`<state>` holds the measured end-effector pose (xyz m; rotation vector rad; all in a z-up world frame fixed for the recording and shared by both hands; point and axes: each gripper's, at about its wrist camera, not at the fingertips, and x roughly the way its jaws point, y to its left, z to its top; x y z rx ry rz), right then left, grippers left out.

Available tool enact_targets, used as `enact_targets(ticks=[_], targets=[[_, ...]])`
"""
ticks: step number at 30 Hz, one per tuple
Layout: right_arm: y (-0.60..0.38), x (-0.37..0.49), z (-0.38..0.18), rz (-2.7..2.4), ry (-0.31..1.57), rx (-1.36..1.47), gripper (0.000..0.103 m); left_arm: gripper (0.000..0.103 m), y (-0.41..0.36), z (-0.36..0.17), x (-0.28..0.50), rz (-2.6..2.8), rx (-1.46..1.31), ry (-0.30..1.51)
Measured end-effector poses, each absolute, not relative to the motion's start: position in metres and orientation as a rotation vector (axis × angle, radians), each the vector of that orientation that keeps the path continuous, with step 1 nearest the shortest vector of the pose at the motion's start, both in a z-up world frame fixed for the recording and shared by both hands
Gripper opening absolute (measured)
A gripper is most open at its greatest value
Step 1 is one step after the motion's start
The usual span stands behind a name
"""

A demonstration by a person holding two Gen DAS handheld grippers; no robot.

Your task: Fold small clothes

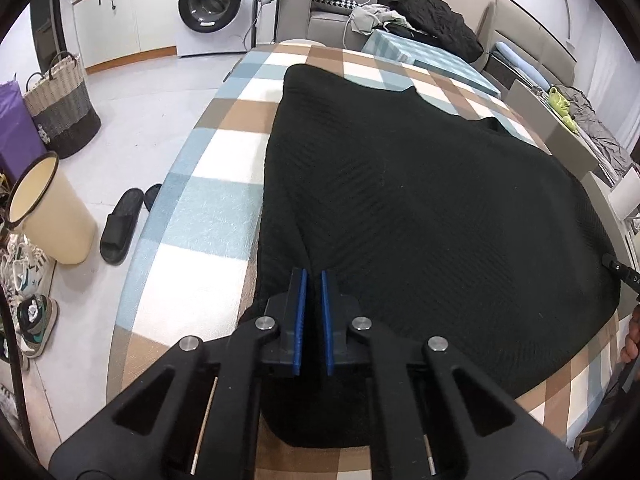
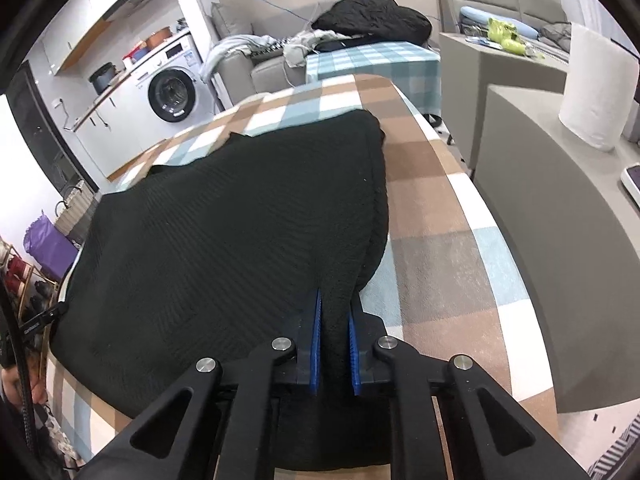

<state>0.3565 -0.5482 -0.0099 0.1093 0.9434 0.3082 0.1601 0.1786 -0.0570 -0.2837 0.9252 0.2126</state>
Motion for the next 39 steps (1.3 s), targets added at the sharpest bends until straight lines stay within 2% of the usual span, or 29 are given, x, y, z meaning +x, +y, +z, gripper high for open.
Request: enact_targets(ticks=[13,14,16,17,18,21,25,28,39], targets=[[-0.541,0.352,0.007,0.268,0.922,0.072,0.045,0.006,0.188,-0.050,0.141,0.218,-0.316,0.940],[-0.540,0.351,0.010,0.264,0.917,0.065,0.049,0.009,0.189,-0.049,0.138,0.222,-0.320,0.941],[-0.536,0.348,0.019,0.257,0.907,0.046,0.050,0.024,0.188,-0.049,0.134,0.226,-0.325,0.945],[-0.535,0.346,0.022,0.260,0.900,0.044,0.052,0.029,0.187,-0.048,0.131,0.225,-0.324,0.941],[-0.534,0.344,0.026,0.267,0.893,0.044,0.057,0.037,0.186,-0.047,0.129,0.226,-0.324,0.938],[-0.526,0.338,0.037,0.289,0.870,0.038,0.067,0.049,0.180,-0.043,0.123,0.220,-0.325,0.927],[-0.512,0.330,0.043,0.322,0.859,0.018,0.072,0.061,0.175,-0.040,0.119,0.221,-0.337,0.920],[-0.501,0.328,0.042,0.348,0.866,0.015,0.073,0.065,0.172,-0.039,0.116,0.217,-0.350,0.922],[-0.458,0.321,0.011,0.445,0.932,0.063,0.073,0.070,0.163,-0.047,0.094,0.198,-0.476,0.955]])
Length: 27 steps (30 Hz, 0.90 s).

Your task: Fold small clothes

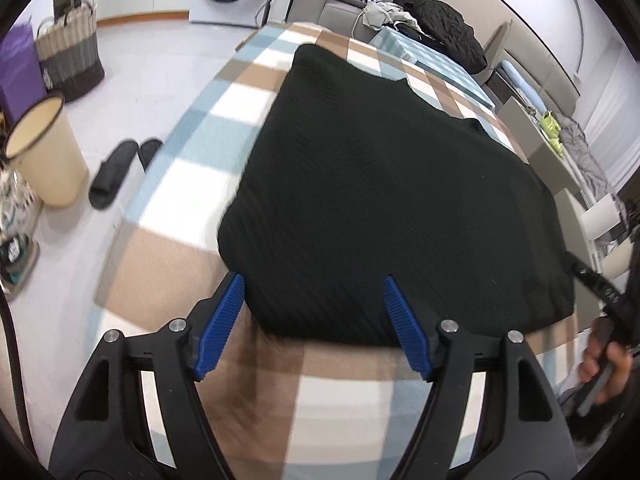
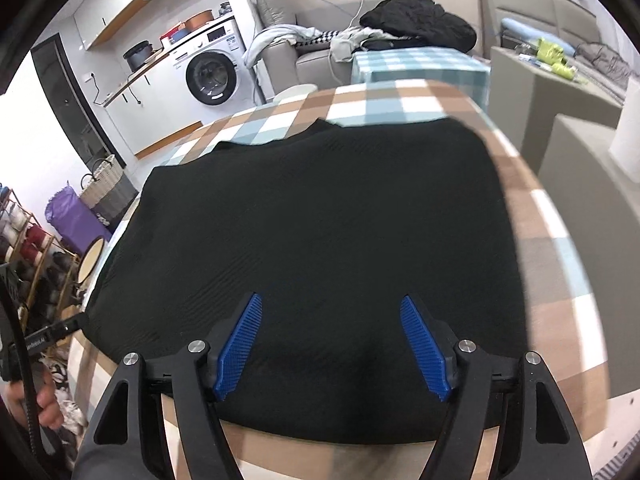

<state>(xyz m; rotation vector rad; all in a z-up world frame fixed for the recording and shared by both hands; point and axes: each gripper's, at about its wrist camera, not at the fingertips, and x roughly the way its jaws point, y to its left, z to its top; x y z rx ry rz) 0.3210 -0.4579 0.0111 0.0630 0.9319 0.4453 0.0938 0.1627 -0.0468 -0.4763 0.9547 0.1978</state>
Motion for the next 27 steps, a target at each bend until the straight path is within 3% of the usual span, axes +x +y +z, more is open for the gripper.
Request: enact_targets(ticks=[12,27], targets=[[-0.417,0.313,-0.008,0.566,0.970,0.056,0.073,0.070,0.156,-0.069,0.074,0.137,-0.685,0.961],[-0.407,0.316,-0.011,0.600,0.980,0.040,0.073,0.070,0.147,-0.070,0.107,0.200,-0.625,0.936]])
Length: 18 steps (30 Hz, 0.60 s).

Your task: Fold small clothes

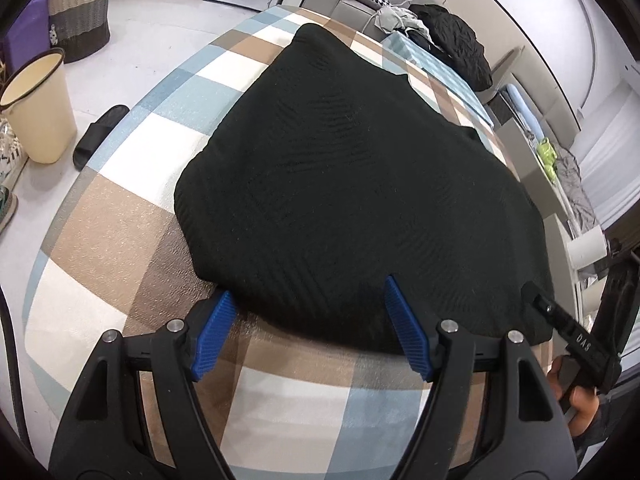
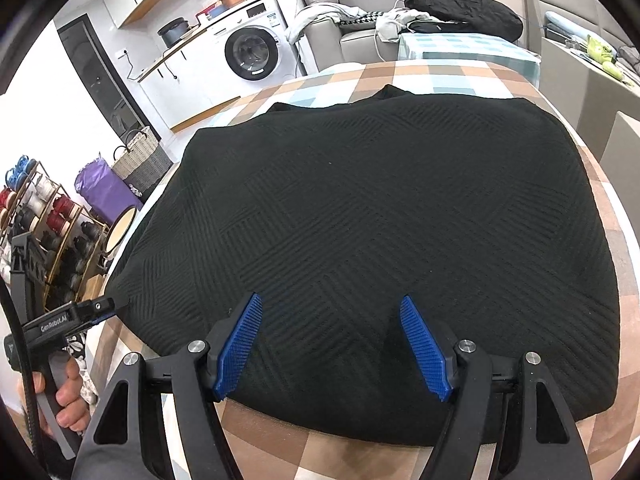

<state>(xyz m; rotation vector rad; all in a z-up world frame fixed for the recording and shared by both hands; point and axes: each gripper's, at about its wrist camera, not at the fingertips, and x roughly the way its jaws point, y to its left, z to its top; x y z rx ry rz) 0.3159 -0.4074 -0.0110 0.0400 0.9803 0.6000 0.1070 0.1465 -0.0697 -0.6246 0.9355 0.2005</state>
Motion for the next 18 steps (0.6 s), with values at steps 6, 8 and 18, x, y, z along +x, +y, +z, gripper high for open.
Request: enact_targets(ticks=[6,8,18], targets=[[-0.403,0.317,-0.010,0.609,0.981,0.032,0.073,0.070,0.160,-0.071,0.098,0.144,-0.745,0.937],[-0.401,0.318,-0.010,0.613,0.979,0.029,0.073,0.070,0.167,-0.075,0.091,0.098,-0.834,0.942],[-0.388,0.321,-0.018,0.652,0.994,0.011,0.073,0.070,0.178,-0.082,0.101,0.156,-0.923,0.790]])
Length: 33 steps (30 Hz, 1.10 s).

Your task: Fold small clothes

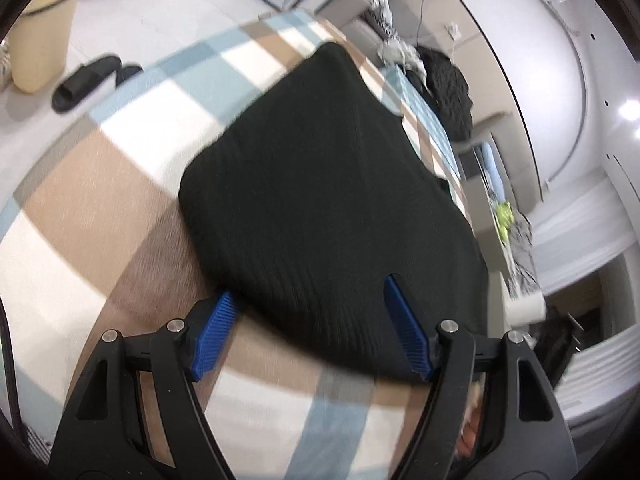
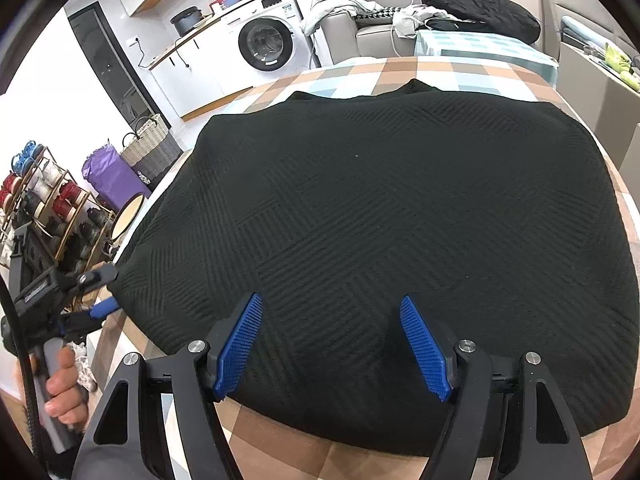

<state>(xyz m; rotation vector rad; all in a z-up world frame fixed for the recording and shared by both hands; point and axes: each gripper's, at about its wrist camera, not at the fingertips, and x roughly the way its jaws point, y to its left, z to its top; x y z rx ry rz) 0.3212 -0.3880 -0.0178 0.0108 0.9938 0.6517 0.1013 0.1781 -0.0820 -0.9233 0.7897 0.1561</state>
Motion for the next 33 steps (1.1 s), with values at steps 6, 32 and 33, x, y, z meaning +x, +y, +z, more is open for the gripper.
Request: enact_targets(ticks=[6,32,33], targets=[[-0.386,0.319,-0.019,0.647,0.992,0.006,0.073,0.034,0.158,-0.082,0.131,0.272,-0.792,0.771],[-0.546,0.292,-0.024,0.255,0.886,0.174,0.062,0.020,0.139,-0.073,0.094,0.197,-0.557,0.770],[-0.542,0.295,-0.026,0.255,0.884,0.158,0.057,0.020,0.137,-0.073,0.091,0.196,-0.554,0.771]])
